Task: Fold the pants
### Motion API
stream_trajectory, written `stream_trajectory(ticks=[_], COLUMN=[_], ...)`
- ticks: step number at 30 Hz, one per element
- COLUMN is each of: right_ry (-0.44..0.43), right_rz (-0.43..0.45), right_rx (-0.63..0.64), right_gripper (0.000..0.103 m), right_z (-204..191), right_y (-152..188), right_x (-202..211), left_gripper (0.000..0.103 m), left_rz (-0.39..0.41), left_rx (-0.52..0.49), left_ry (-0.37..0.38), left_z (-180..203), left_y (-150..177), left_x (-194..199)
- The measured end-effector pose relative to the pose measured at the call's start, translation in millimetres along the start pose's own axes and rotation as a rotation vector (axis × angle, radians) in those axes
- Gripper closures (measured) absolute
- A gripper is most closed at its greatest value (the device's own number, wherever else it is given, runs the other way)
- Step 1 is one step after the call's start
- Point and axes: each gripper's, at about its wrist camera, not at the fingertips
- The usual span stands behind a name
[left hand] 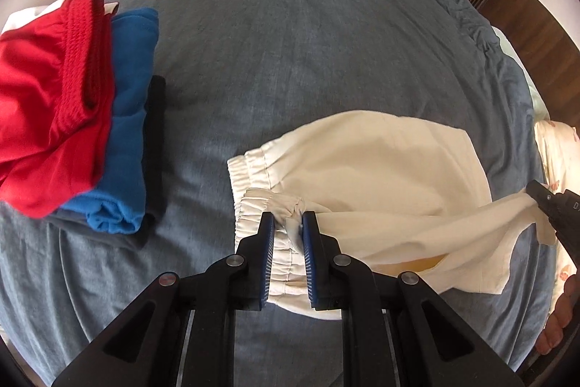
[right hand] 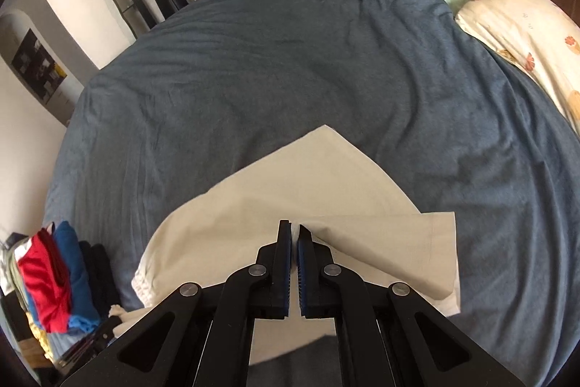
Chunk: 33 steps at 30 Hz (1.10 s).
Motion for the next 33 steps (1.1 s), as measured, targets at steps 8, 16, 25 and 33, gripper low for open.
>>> stream_trajectory(ticks=[8,16,25,33], right_ry=[-0.011,-0.014,0.001,0.006], right_rz=[0.009,-0.001,-0.071,-0.098], right_rx=[0.024,0.049,0.090,0.066], right_gripper=[0.099,0.099,0.099,0.078], right_z=[-12.6,-31.4,-44.7,-45.2], right_y=[-26.2,-48.6,-57.0,-59.9], right_x=[-36.0,-77.7,-128.4,-147.0], left_gripper=[0.087,0.087,0.084,0.075], left_rz=[0.008,-0.012,-0.028,0.008], left_rx=[0.006,0.027,0.038,0.019], left_ry=[-0.005,-0.019,-0.052,-0.107], left_z=[-1.9,-7.7,-13.1,-14.8], left_y=[-20.7,-39.3,-50.6,-60.2], left_x=[-19.1,-42.5,-66.6,-72.8])
Point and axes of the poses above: each gripper's, at about its wrist camera, not at the fingertips, and x roughly against the way its jaws point, z to its right, y to its underside, and after that the axes turned 1 degree about -x, right-handed
